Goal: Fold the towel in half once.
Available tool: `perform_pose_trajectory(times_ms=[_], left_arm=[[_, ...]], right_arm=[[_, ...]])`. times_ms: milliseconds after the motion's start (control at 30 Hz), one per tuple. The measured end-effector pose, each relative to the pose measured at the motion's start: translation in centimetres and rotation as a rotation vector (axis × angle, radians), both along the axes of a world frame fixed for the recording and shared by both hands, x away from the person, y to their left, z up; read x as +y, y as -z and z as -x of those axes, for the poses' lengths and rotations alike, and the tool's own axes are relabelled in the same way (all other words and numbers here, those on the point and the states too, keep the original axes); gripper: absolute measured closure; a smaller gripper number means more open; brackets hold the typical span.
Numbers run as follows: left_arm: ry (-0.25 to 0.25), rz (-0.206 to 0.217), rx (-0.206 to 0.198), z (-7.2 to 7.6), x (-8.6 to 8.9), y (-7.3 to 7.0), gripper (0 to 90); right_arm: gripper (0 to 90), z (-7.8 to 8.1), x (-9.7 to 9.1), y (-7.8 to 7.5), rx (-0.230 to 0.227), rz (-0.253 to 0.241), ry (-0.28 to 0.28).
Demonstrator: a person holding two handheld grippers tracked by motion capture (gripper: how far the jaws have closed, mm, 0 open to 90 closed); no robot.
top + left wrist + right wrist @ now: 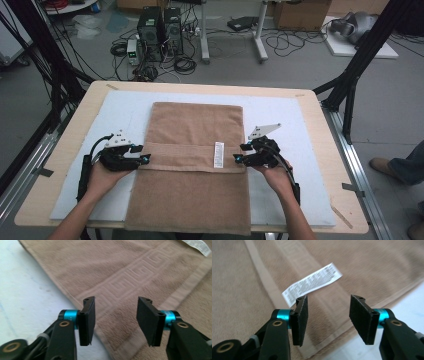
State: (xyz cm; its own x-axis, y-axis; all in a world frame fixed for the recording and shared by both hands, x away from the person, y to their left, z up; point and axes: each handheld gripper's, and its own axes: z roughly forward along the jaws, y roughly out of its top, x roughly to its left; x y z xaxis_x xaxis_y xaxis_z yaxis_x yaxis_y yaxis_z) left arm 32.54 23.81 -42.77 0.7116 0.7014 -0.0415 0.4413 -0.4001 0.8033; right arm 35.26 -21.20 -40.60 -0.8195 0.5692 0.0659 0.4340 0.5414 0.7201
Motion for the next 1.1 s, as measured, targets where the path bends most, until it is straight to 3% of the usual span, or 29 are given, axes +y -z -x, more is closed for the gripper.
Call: perform_pose_trajectory(times_ms=[200, 267, 367, 500, 867, 1100], left_arm=[[0.029, -0.05, 0.039, -0.5, -0.8, 1.2, 63.5], [0.041, -0.07, 0.032, -0.6, -1.0, 1.5, 69.8], [0.039, -0.056, 0.034, -0.8, -1.2, 1.4, 82.0], [0.033, -0.044, 0.037, -0.7, -1.1, 1.3, 85.5], [0.044, 0.022, -0.013, 0.5, -0.5, -1.3, 86.3], [0.065, 0.027, -0.048, 1.9, -0.2, -3.4, 86.2]], right_arm=[[58.6, -0.3, 0.6, 2.2, 0.062, 0.059, -0.019], [63.9, -0.3, 0.9, 2.7, 0.068, 0.073, -0.026], [76.2, -0.4, 1.1, 2.7, 0.049, 0.088, -0.041], [83.1, -0.6, 1.0, 2.6, 0.053, 0.074, -0.05], [84.7, -0.1, 0.0, 0.2, 0.016, 0.025, -0.074], [84.5, 1.1, -0.3, -2.1, -0.009, 0.008, -0.109]])
